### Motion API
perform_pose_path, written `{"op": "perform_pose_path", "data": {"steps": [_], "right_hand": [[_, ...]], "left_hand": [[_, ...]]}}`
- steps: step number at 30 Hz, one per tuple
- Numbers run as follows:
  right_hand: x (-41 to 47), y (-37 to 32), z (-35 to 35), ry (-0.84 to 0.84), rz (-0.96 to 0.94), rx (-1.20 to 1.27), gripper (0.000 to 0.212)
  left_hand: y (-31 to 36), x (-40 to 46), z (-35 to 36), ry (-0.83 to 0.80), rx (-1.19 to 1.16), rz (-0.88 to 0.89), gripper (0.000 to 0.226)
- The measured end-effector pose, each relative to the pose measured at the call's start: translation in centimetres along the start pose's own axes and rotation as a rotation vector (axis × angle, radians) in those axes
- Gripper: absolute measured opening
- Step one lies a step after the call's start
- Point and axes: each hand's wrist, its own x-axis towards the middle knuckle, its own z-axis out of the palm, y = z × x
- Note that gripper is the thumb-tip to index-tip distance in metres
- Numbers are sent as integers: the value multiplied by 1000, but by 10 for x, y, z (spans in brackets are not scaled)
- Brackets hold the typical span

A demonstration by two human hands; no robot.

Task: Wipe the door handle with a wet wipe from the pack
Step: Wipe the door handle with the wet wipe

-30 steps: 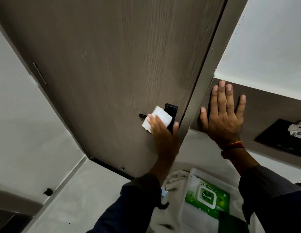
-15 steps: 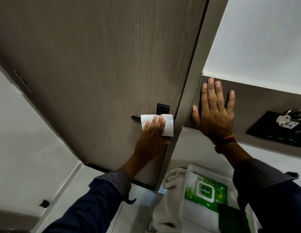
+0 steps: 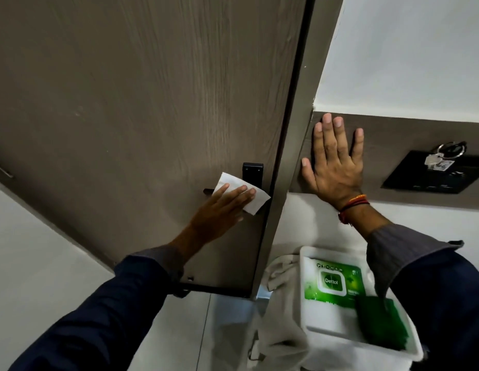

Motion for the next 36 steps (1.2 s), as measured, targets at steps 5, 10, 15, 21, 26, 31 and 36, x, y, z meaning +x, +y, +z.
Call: {"op": "perform_pose_path", "data": {"steps": [5,10,15,21,26,31,36], "right_hand": [[3,-5,-9,-45,32,-14,78],[5,-5,-16,-112,55,-2,78],[9,-10,-22,-140,103,-4,79],[8,-7,-22,-188,101,-23,78],[9,-10,-22,-182,117,-17,78],[8,-10,-21,-171,121,-35,78],[7,-8,-20,-175,96,-33,79]], "left_hand": [[-2,21,-9,-34,-6,112,74],[-45,-16,-17,-112,-27,155,79],[-39,-3,-20,-103,-25,198,78],[-20,18,-25,-125,-36,181,83],[-43,-15,-22,-117,-80,159,71],[14,17,-17,-112,-161,-88,80],[-7,-16,-18,-23,-225,-215,70]]}}
